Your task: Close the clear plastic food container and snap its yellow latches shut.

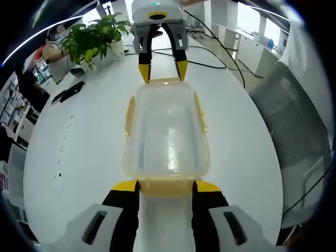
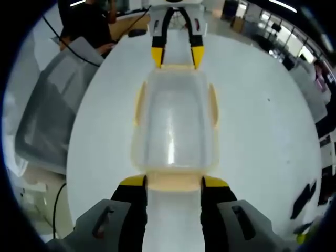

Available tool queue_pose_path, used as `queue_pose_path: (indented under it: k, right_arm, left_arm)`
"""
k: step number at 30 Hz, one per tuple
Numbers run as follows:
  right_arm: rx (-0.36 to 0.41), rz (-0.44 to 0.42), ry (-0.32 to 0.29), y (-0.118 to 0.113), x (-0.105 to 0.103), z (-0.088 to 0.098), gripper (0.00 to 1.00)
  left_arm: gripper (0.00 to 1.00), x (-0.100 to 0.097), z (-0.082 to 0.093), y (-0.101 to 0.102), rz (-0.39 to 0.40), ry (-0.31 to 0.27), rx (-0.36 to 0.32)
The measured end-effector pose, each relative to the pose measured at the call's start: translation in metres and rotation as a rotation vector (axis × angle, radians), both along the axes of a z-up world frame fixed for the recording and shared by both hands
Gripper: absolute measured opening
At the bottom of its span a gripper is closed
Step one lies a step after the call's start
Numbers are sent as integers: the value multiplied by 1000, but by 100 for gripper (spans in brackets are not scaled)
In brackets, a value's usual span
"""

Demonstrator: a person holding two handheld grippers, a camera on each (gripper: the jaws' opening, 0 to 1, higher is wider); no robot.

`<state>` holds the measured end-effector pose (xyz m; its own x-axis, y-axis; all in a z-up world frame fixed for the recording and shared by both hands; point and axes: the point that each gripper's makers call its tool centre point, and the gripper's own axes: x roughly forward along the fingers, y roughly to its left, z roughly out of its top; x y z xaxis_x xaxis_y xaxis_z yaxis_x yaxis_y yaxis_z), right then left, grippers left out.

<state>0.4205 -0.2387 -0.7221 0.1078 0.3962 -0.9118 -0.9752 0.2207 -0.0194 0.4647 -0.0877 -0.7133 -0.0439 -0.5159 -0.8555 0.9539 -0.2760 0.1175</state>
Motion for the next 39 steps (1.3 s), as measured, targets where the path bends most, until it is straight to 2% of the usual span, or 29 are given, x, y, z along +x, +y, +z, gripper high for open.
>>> queue_pose_path:
  k: [17,39]
  right_arm:
    - [-6,7,14,-4,-1,-2,36]
    - [-23,34,-1,-5,-1,-5,37]
  left_arm:
    - [33,-1,-4,-4,-3,15,2]
    - [34,-1,-4,-3,-9,-5,6]
